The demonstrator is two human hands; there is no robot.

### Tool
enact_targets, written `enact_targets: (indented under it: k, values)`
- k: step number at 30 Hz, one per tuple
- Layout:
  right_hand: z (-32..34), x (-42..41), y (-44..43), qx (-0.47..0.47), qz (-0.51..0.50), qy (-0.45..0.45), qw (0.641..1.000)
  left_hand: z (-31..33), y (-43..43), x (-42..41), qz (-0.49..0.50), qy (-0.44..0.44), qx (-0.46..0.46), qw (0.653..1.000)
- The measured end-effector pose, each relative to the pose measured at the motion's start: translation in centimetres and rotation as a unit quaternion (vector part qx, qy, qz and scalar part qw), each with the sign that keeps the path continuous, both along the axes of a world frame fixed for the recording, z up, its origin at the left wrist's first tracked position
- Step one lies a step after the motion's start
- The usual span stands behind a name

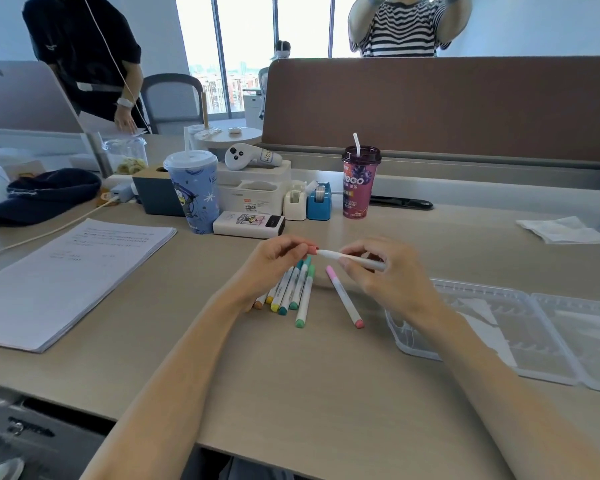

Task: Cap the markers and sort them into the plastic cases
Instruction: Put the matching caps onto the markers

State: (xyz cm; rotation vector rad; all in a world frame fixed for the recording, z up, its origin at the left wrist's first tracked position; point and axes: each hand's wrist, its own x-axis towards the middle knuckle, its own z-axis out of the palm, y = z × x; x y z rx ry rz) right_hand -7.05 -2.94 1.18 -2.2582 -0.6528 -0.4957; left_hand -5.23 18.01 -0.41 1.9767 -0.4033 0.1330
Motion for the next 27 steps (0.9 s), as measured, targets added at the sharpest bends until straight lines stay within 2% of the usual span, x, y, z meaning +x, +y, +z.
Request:
enact_targets:
  k: [4,9,14,16,18,20,23,25,27]
  values:
    - [0.0,0.0,0.4,-0.001,-0.008,0.005,1.000,-0.2,0.0,0.3,0.001,-0.019,0.040,0.999]
    - [0.0,0.1,2.2,0.101,-0.019,0.120,0.987,-0.2,0.4,0.6,0.008,-0.038,0.038,0.999]
    - [-0.1,0.2,3.8,0.133,-0.022,0.134,0.982,0.5,1.5,1.1,0.017,-0.054,0.067,0.996]
    - [-0.1,0.2,4.1,0.086,-0.013,0.134,0.987,1.2,1.8,1.0,-0.003,-0.050,0.083,0.995]
    - [-0.2,0.3,4.4,-0.007,-0.017,0.131,0.991,1.7,1.5,0.6,-0.033,-0.043,0.108,0.993]
    - [-0.3,0.2,4.6,-0.080,-0.037,0.147,0.985,1.7,1.7,0.4,-0.024,-0.019,0.100,0.995]
    - [-0.5,0.3,4.5,-0.155,-0.075,0.170,0.970,1.0,3.6,0.5,0.105,0.001,0.078,0.991]
    - [-0.6,0.5,4.4,-0.174,-0.087,0.170,0.966,0.2,5.3,0.4,0.207,0.013,0.129,0.970]
    - [-0.9,0.9,4.3,-0.178,-0.093,0.168,0.965,-0.6,6.6,0.2,0.259,0.043,0.197,0.944]
